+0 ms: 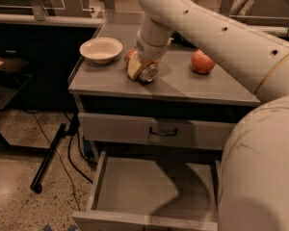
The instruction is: Place coke can into middle drawer
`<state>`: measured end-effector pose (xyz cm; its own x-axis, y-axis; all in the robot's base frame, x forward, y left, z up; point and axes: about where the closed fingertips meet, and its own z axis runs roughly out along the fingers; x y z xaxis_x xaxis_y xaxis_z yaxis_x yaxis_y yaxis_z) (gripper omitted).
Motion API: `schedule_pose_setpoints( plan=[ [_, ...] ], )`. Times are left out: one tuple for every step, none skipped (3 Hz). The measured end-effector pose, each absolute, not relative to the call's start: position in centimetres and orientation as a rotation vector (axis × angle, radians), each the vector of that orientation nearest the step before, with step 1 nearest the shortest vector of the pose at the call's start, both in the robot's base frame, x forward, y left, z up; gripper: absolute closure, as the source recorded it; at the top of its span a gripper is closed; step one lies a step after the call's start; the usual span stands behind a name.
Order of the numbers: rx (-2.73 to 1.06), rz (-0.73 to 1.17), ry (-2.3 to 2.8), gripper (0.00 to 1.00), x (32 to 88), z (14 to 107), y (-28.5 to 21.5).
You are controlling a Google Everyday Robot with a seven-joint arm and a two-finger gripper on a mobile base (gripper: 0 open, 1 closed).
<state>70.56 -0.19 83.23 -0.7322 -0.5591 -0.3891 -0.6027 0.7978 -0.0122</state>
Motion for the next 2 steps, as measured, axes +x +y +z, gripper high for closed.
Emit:
schedule_pose_setpoints(
  plan=[
    [-0.904, 0.175, 2.572, 1.0, 68.8, 84.1, -0.2],
    [-0.932, 0.198, 2.541, 1.0, 66.4, 84.8, -0.3]
  ],
)
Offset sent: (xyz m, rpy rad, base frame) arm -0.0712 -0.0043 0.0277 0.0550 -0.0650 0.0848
